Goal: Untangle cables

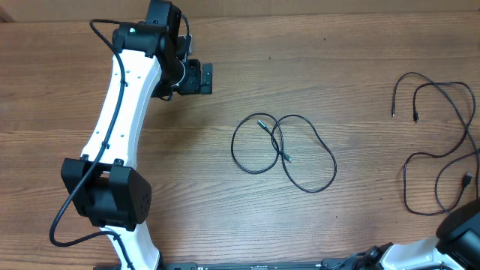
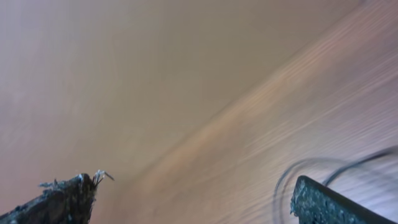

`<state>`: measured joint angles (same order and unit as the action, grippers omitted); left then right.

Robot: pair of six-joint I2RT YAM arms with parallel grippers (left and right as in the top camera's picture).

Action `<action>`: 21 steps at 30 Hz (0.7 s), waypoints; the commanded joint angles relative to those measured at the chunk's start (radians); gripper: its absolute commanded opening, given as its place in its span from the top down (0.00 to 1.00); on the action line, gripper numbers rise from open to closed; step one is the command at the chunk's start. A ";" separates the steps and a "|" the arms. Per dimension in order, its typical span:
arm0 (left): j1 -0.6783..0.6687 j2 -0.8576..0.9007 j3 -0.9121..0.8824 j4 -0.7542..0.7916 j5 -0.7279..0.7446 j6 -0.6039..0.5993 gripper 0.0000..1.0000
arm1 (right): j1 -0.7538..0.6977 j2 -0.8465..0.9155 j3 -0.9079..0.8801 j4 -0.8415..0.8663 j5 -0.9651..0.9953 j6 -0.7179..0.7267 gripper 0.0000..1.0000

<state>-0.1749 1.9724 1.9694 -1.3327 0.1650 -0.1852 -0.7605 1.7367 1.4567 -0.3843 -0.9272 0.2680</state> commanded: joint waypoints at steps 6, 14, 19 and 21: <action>0.004 0.002 -0.003 -0.001 0.011 -0.006 0.00 | 0.252 -0.006 0.015 -0.315 0.036 -0.464 0.00; 0.004 0.002 -0.003 -0.001 0.011 -0.006 0.00 | 0.535 -0.005 -0.054 -0.355 0.366 -0.468 0.00; 0.005 0.002 -0.003 -0.001 0.011 -0.006 0.00 | 0.659 0.017 -0.109 -0.360 0.433 -0.526 0.00; 0.004 0.002 -0.003 -0.001 0.011 -0.006 0.01 | 0.694 0.031 -0.120 -0.375 0.433 -0.536 0.00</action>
<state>-0.1749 1.9724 1.9694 -1.3323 0.1650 -0.1852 -0.1078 1.7435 1.3605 -0.7509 -0.5568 -0.2176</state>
